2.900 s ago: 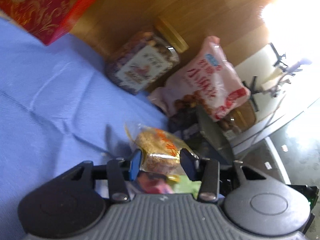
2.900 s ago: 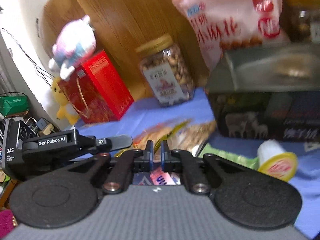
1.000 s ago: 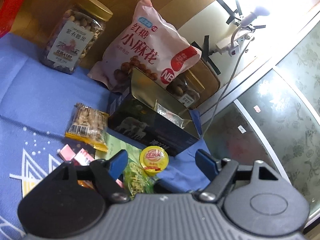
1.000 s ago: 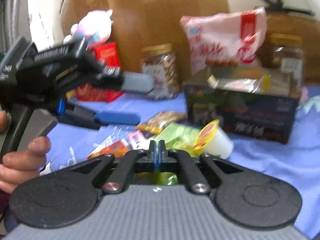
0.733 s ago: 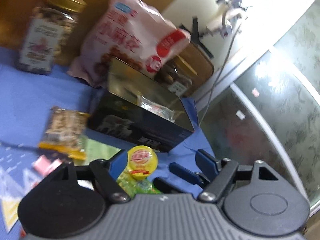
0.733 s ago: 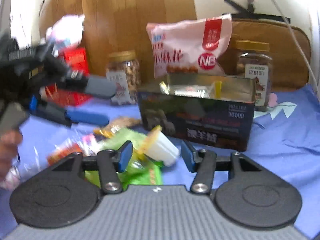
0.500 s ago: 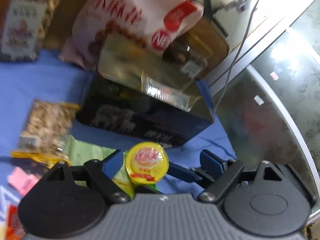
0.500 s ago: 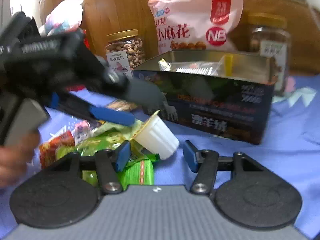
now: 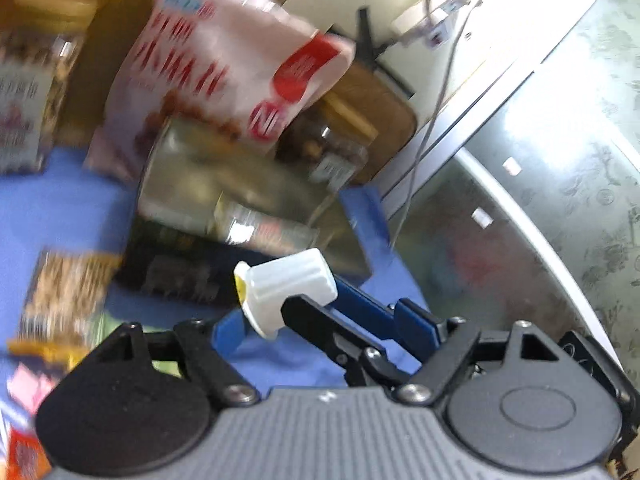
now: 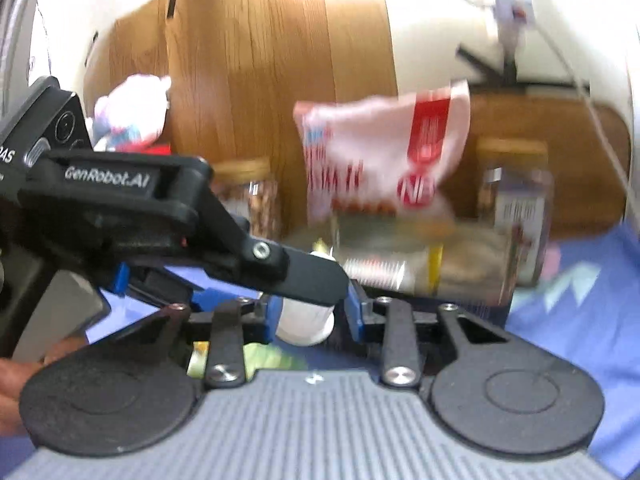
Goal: Organize snacks
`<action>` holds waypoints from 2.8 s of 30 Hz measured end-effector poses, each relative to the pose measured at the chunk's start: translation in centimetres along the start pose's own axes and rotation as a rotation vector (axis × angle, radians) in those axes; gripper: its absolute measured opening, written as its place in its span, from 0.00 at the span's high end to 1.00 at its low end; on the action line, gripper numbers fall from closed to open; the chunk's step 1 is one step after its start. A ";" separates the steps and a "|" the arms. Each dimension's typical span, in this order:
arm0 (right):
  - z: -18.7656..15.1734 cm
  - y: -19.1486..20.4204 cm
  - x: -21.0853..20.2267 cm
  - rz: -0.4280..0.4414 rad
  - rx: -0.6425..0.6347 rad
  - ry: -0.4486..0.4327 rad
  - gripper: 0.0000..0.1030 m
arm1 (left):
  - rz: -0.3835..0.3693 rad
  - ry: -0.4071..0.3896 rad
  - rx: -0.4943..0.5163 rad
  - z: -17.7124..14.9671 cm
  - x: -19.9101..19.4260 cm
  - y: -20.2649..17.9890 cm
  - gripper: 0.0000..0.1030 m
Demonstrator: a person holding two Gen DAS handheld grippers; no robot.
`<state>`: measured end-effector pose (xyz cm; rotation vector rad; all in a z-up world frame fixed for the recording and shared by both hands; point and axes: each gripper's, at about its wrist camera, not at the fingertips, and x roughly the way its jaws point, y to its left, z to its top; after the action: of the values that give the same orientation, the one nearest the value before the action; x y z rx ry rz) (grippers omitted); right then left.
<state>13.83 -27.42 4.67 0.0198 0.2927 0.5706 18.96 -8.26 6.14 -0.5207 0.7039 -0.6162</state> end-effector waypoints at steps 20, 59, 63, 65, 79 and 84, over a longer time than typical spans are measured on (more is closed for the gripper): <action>0.8 -3.0 4.6 -0.155 0.038 -0.067 0.55 | 0.108 -0.107 -0.056 4.8 -0.1 4.4 0.20; -0.2 6.0 14.8 0.092 0.302 0.529 0.38 | 0.102 -0.318 -0.272 -4.1 -13.8 14.9 0.18; -0.3 8.3 16.0 0.064 0.222 0.496 0.64 | 0.114 -0.348 -0.285 -4.0 -14.5 15.2 0.15; -0.3 9.2 15.9 0.080 0.185 0.481 0.72 | 0.131 -0.353 -0.290 -3.9 -14.6 15.3 0.15; -3.8 18.7 2.6 0.051 -0.835 0.205 0.73 | 0.141 -0.375 -0.317 -4.0 -15.9 15.8 0.13; -7.4 19.3 0.2 0.003 -1.041 0.183 0.70 | 0.142 -0.354 -0.301 -4.0 -15.4 15.5 0.13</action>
<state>1.72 -11.52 -0.54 -1.0403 0.1449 0.6745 12.01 12.09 0.47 -0.8276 0.4924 -0.2729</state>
